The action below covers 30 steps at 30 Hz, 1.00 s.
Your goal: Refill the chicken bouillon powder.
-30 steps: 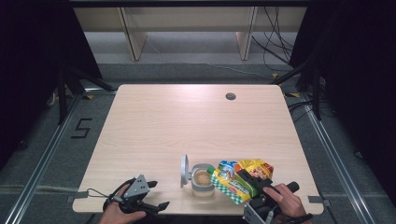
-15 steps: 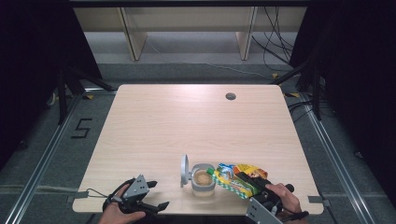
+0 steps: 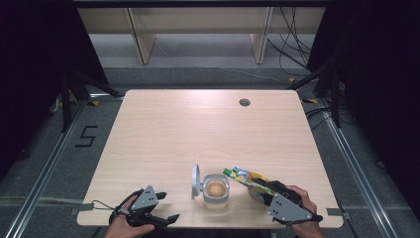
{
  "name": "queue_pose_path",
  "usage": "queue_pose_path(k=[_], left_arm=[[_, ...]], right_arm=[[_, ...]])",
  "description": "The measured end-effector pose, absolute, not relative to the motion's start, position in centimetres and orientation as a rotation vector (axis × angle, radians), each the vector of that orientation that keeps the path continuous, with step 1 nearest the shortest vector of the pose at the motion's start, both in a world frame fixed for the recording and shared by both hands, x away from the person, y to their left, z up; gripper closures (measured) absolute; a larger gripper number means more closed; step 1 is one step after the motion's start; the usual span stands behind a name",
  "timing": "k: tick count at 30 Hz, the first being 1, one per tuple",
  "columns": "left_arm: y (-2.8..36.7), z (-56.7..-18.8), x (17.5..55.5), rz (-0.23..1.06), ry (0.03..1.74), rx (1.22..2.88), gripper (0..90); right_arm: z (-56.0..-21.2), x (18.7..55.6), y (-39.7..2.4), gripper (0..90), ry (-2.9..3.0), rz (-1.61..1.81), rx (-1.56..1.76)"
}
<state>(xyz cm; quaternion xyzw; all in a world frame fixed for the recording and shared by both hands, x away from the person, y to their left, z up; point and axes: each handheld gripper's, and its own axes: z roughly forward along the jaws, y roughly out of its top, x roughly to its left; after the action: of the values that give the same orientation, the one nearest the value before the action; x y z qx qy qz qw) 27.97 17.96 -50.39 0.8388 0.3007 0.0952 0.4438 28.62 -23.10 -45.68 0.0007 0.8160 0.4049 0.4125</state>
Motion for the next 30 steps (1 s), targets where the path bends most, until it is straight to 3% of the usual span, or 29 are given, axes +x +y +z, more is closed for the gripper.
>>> queue_pose_path(k=[30], left_arm=[[17.9, -50.3, 27.8, 0.235, 0.746, 2.065, 15.7]], right_arm=[[-47.5, 34.1, -25.4, 82.8, 1.994, 1.287, 0.520]])
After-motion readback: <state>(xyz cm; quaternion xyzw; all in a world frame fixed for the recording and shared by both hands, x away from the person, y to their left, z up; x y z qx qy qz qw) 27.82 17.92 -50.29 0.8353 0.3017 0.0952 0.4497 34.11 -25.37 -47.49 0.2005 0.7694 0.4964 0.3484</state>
